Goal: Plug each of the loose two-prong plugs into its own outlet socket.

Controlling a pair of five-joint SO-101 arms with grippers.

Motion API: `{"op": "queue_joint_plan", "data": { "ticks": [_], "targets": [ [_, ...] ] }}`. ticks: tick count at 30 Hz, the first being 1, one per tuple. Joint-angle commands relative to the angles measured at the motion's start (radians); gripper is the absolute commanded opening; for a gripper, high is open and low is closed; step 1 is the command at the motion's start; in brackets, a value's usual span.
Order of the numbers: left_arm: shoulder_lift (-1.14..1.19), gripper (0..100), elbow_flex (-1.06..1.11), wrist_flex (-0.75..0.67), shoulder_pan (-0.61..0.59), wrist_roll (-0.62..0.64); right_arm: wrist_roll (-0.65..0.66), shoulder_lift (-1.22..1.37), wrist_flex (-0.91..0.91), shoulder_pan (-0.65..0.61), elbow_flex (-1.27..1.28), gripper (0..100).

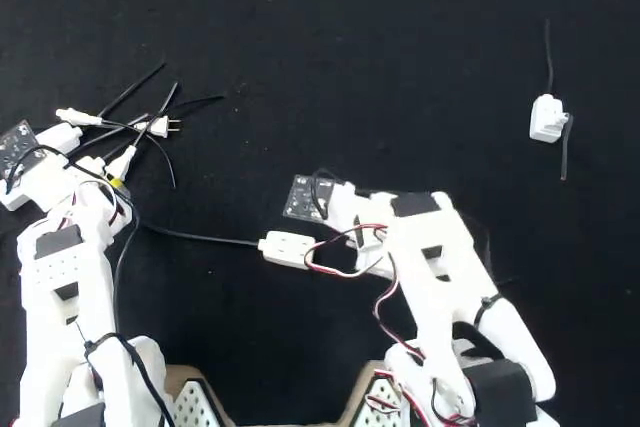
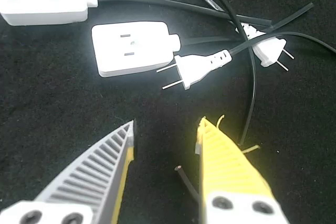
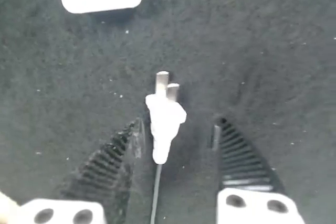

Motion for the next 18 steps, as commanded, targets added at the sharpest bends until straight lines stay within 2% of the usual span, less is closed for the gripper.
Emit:
{"op": "queue_joint_plan", "data": {
  "ticks": [1, 6, 12, 15, 18],
  "targets": [
    [-0.025, 20, -0.010, -0.020, -0.008, 0.009, -0.014, -0.036, -0.017, 0.057, -0.061, 17.5],
    [-0.025, 20, -0.010, -0.020, -0.005, 0.009, -0.014, -0.035, 0.054, 0.169, -0.082, 12.4],
    [-0.025, 20, -0.013, -0.020, -0.005, 0.011, -0.048, -0.035, 0.258, 0.150, -0.090, 12.1],
    [-0.025, 20, -0.012, -0.020, -0.005, 0.011, -0.092, -0.027, 0.249, 0.103, -0.076, 12.1],
    [-0.025, 20, -0.010, -0.020, -0.008, 0.011, -0.123, -0.010, 0.133, 0.081, -0.035, 12.0]
  ]
}}
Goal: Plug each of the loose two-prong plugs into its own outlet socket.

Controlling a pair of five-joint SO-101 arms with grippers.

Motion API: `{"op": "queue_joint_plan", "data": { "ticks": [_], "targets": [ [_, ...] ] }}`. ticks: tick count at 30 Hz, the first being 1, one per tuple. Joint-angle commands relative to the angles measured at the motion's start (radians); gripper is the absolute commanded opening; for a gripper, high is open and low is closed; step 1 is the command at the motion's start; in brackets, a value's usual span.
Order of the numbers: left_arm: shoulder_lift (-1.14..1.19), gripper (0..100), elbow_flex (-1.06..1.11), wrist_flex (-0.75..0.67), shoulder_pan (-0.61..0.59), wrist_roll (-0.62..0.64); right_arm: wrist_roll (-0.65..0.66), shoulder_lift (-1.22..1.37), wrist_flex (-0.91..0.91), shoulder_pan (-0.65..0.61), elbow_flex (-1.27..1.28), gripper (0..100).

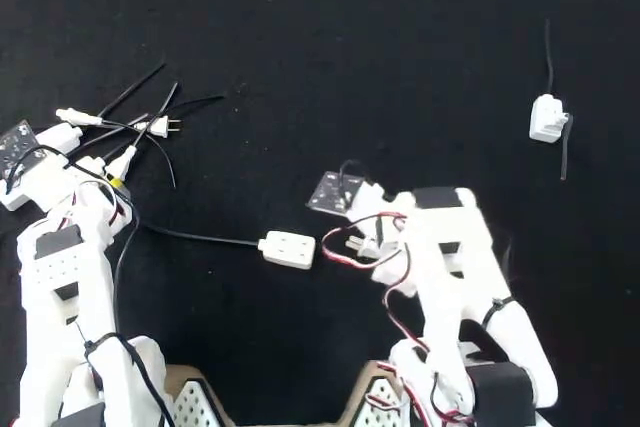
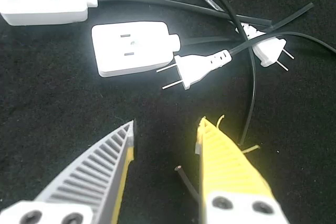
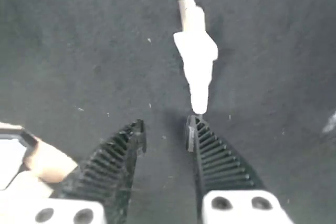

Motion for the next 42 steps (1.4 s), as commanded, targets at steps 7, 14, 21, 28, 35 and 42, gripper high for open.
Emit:
{"op": "queue_joint_plan", "data": {
  "ticks": [7, 14, 21, 28, 35, 42],
  "targets": [
    [-0.025, 20, -0.010, -0.020, -0.010, 0.011, -0.037, 0.061, -0.334, 0.037, 0.028, 12.0],
    [-0.025, 20, -0.010, -0.020, -0.008, 0.011, -0.037, 0.062, -0.362, 0.126, -0.067, 12.3],
    [-0.025, 20, -0.010, -0.020, -0.007, 0.011, -0.166, 0.035, -0.114, 0.052, -0.134, 17.0],
    [-0.025, 20, -0.010, -0.020, -0.012, 0.011, -0.020, 0.038, -0.189, -0.066, -0.071, 22.5],
    [-0.025, 20, -0.010, -0.020, -0.012, 0.011, -0.020, 0.038, -0.368, -0.066, 0.019, 22.2],
    [-0.025, 20, -0.010, -0.020, -0.012, 0.011, -0.020, 0.044, -0.367, -0.064, 0.027, 22.2]
  ]
}}
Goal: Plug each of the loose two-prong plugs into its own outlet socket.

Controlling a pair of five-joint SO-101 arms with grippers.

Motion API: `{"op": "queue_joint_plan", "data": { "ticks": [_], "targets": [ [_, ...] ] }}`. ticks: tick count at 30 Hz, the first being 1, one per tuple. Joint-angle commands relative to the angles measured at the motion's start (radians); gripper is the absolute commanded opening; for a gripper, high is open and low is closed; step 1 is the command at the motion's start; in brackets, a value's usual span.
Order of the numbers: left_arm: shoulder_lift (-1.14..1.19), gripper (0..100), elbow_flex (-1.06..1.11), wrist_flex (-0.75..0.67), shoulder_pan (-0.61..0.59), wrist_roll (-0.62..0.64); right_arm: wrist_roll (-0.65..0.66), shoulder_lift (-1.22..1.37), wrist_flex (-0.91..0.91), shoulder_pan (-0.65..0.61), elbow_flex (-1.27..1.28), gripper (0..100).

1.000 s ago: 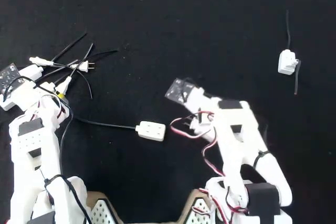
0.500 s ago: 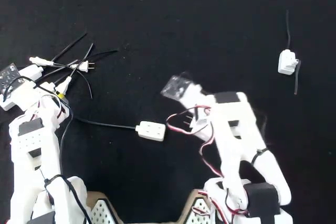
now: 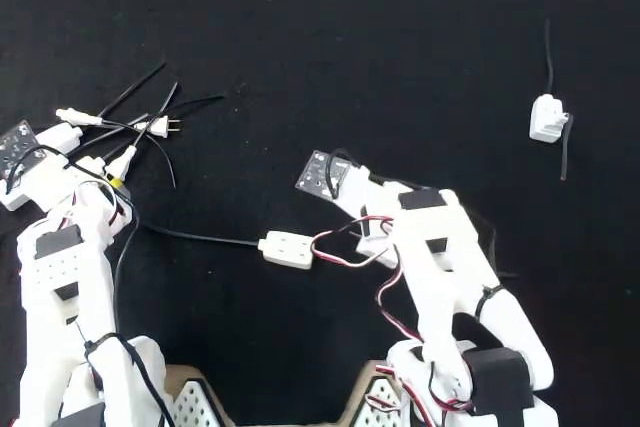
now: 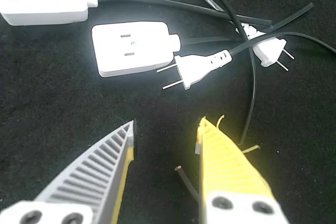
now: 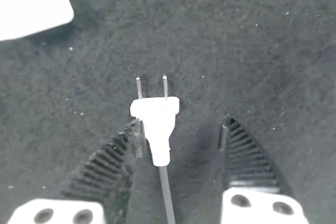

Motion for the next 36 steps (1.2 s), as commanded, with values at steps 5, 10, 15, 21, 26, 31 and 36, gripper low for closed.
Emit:
{"op": "queue_joint_plan", "data": {
  "ticks": [5, 10, 15, 21, 26, 31, 36],
  "targets": [
    [-0.025, 20, -0.010, -0.020, -0.012, 0.011, 0.008, 0.091, -0.038, -0.015, -0.024, 22.2],
    [-0.025, 20, -0.010, -0.020, -0.012, 0.011, 0.008, 0.219, -0.017, 0.006, -0.099, 22.2],
    [-0.025, 20, -0.010, -0.020, -0.010, 0.011, 0.009, 0.228, 0.023, 0.012, -0.143, 5.8],
    [-0.025, 20, -0.010, -0.020, -0.008, 0.011, 0.009, 0.174, 0.107, 0.012, -0.153, 1.0],
    [-0.025, 20, -0.012, -0.020, -0.005, 0.011, -0.025, -0.039, 0.218, 0.005, -0.156, 1.0],
    [-0.025, 20, -0.013, -0.015, -0.002, 0.011, -0.164, -0.297, 0.236, -0.074, -0.143, 1.0],
    [-0.025, 20, -0.010, -0.017, -0.002, 0.011, -0.295, -0.420, 0.164, -0.290, -0.033, 1.1]
  ]
}}
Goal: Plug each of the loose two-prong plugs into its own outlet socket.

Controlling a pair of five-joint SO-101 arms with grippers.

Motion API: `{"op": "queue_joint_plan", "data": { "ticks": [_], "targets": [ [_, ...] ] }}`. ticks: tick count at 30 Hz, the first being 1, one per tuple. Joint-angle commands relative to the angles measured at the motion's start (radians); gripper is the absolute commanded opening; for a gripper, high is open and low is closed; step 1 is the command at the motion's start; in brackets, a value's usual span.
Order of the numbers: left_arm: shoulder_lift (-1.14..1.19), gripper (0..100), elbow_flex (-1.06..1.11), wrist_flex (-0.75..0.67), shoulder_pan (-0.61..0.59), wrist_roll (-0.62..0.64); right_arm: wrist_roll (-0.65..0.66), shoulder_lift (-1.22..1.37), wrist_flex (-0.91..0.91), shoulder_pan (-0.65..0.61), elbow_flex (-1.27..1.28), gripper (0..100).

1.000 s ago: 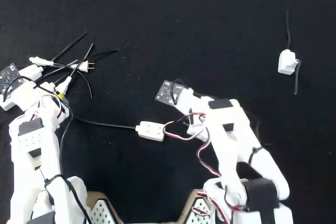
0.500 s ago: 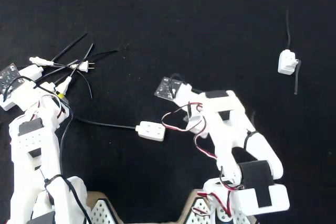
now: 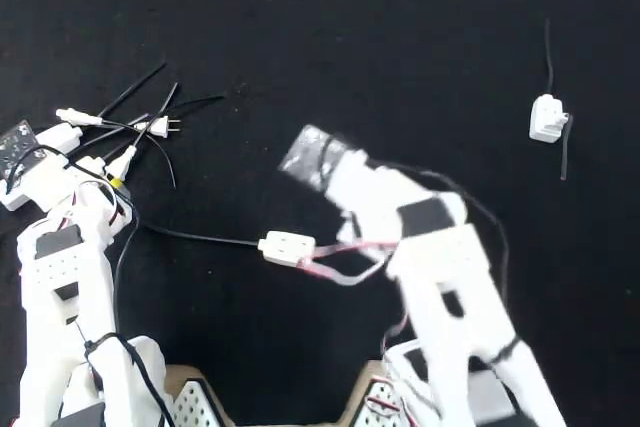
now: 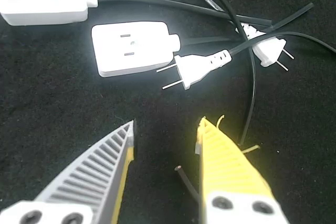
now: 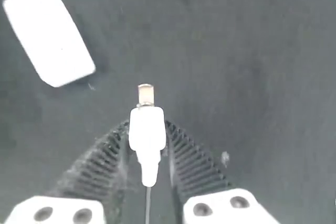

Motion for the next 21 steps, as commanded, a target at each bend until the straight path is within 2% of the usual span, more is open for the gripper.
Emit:
{"op": "queue_joint_plan", "data": {
  "ticks": [1, 5, 11, 17, 21],
  "targets": [
    [-0.025, 20, -0.008, -0.015, -0.004, 0.011, -0.058, -0.061, -0.061, -0.132, 0.071, 1.1],
    [-0.025, 20, -0.008, -0.015, -0.004, 0.011, -0.043, 0.030, -0.103, -0.103, 0.156, 1.1],
    [-0.025, 20, -0.008, -0.015, -0.002, 0.011, 0.012, 0.176, -0.133, -0.026, 0.157, 1.1],
    [-0.025, 20, -0.008, -0.018, -0.002, 0.011, 0.012, 0.303, -0.146, 0.021, 0.145, 1.6],
    [-0.025, 20, -0.008, -0.018, -0.002, 0.011, 0.012, 0.395, -0.123, 0.026, 0.108, 9.0]
  ]
}}
